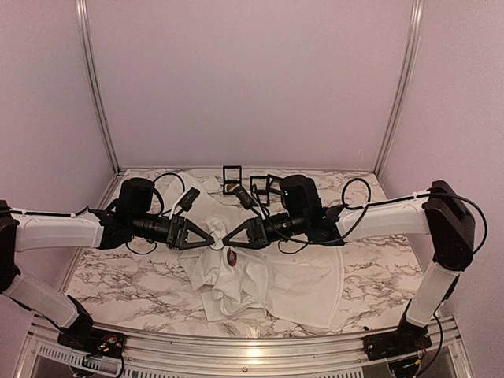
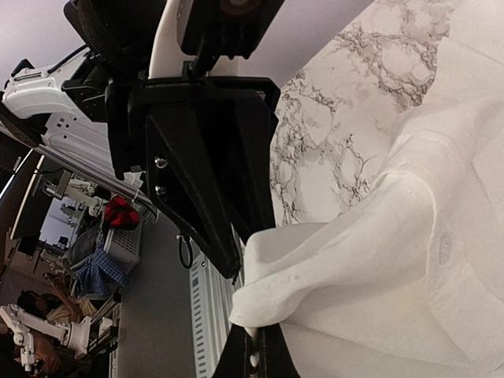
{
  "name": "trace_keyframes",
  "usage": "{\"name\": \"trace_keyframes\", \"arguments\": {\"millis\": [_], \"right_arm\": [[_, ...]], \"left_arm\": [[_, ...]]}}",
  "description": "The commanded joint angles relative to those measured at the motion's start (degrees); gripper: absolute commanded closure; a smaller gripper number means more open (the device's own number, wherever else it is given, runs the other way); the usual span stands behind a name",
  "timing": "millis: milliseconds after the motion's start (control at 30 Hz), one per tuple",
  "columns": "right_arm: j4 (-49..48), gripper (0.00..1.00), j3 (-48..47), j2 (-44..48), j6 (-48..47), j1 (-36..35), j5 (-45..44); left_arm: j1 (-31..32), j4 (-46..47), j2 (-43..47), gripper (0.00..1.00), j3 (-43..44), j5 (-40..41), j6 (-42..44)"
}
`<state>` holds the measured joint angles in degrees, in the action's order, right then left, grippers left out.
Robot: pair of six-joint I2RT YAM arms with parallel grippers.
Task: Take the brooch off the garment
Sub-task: Pass from the right arm to the left
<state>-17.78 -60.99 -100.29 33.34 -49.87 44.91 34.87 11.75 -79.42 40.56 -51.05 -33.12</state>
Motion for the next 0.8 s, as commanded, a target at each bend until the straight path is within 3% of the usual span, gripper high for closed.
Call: {"name": "trace_keyframes", "arguments": {"millis": [0, 767], "right_arm": [[1.93, 1.0, -2.21, -0.7, -1.56, 0.12, 0.05], [4.08, 1.0, -3.39, -2.18, -3.49, 0.03, 1.3]], "left_arm": [[-0.15, 1.66, -0.17, 0.83, 2.05, -1.07, -0.26], [-0.66, 3.51, -0.56, 0.89, 2.54, -3.32, -1.34]]}}
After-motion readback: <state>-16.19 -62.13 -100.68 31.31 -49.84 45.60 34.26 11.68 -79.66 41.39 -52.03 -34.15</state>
